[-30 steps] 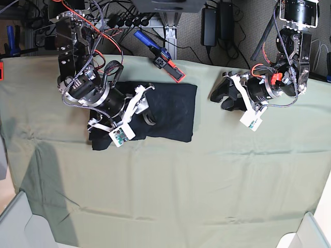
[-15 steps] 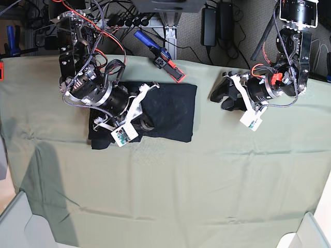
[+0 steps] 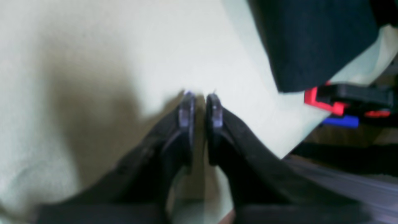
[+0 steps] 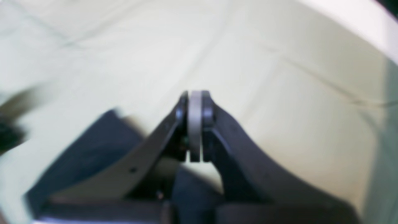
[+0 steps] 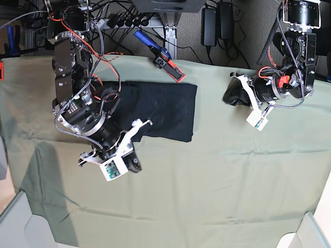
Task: Fold the T-shirt properly
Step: 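Release the shirt and move the left gripper to its edge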
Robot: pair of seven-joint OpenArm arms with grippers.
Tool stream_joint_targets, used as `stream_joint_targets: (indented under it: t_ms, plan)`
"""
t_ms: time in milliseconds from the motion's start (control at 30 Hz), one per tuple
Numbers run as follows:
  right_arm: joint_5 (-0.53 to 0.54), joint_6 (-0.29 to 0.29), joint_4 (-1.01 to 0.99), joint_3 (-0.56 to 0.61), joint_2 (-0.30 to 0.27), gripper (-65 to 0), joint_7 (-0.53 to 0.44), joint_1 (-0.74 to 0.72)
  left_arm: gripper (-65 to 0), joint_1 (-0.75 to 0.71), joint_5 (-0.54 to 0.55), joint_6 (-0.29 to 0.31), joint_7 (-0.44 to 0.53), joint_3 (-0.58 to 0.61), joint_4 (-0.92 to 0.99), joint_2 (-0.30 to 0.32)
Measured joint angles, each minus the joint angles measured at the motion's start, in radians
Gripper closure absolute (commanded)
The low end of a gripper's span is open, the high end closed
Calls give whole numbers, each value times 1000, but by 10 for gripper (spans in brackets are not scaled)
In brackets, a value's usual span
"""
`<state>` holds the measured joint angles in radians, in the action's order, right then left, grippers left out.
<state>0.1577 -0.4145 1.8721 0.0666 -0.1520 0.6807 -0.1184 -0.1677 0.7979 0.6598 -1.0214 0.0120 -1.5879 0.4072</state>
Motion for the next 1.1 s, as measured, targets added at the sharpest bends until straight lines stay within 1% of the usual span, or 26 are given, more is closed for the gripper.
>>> stream_joint_targets:
  t_ms: [67, 200, 267, 400, 467, 533, 633, 833, 1000, 1100]
  plan:
    - [0, 0, -66, -36, 0, 0, -6, -45, -21, -6, 9, 15, -7, 1, -1, 29]
    - [-2, 0, -249, -79, -3, 0, -6, -132, -16, -33, 74, 19, -97, 0, -66, 93]
    - [12, 0, -320, -77, -26, 0, -5, -166, -15, -70, 95, 21, -97, 9, -144, 117]
    - [13, 0, -417, -78, -71, 0, -7, -212, -15, -90, 78, 23, -90, 82, -269, 154]
    - [13, 0, -449, -78, -90, 0, -8, -223, -15, -89, 34, 23, -78, 141, -281, 155]
    - [14, 0, -483, -78, -98, 0, -11, -228, -15, -90, -39, 24, -39, 206, -281, 154]
    - [18, 0, -531, -77, -97, 0, -12, -225, -15, -75, -149, 25, 23, 295, -281, 153]
    - [25, 0, -550, -77, -97, 0, -8, -225, -15, -15, -280, 25, 88, 443, -281, 152]
    - [48, 0, -550, -77, -97, 0, -4, -224, -15, 40, -335, 25, 142, 502, -229, 132]
    - [56, 0, -550, -77, -97, 0, 9, -225, -15, 89, -319, 28, 162, 521, -164, 101]
